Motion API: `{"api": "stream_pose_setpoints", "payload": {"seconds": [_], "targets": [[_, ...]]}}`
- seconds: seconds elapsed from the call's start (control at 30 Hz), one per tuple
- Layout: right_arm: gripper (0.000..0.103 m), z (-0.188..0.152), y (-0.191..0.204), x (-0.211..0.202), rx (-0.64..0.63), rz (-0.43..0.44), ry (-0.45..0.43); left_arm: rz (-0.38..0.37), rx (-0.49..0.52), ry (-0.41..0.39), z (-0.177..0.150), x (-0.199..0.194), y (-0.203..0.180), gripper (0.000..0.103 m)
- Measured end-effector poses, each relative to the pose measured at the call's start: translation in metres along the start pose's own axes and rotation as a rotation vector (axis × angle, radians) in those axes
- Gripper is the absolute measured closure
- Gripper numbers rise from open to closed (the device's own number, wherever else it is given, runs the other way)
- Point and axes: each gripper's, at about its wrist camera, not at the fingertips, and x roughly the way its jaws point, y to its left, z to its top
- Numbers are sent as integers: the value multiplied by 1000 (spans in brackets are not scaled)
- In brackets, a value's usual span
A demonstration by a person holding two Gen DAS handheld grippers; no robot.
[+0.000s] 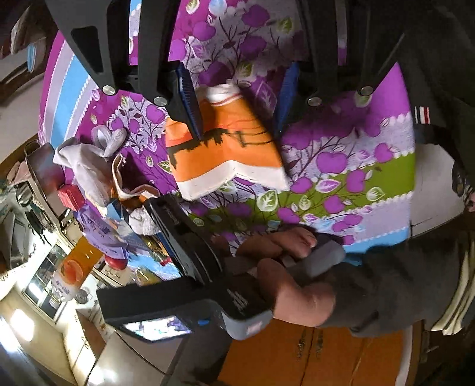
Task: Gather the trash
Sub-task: 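Grasp the white towel with the left tool while the right tool grasps the orange paper cup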
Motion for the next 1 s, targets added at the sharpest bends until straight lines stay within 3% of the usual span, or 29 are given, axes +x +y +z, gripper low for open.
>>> {"api": "stream_pose_setpoints", "payload": {"seconds": [0.03, 0.07, 0.37, 0.53, 0.77, 1.0], "targets": [[59, 0, 2, 1, 10, -6, -10, 0, -2, -1, 0, 0, 0, 59], [69, 0, 2, 2, 21, -4, -15, 0, -4, -1, 0, 0, 0, 60], [89, -7, -11, -24, 271, -74, -160, 30, -37, -47, -5, -15, -7, 67], [90, -21, -19, -45, 419, -126, -228, 57, -84, -86, -10, -37, -9, 67], [90, -33, -44, -69, 646, -220, -321, 177, -178, -147, -17, -77, -16, 67], [90, -33, -55, -81, 709, -284, -342, 205, -208, -216, -16, -109, -35, 67]]}}
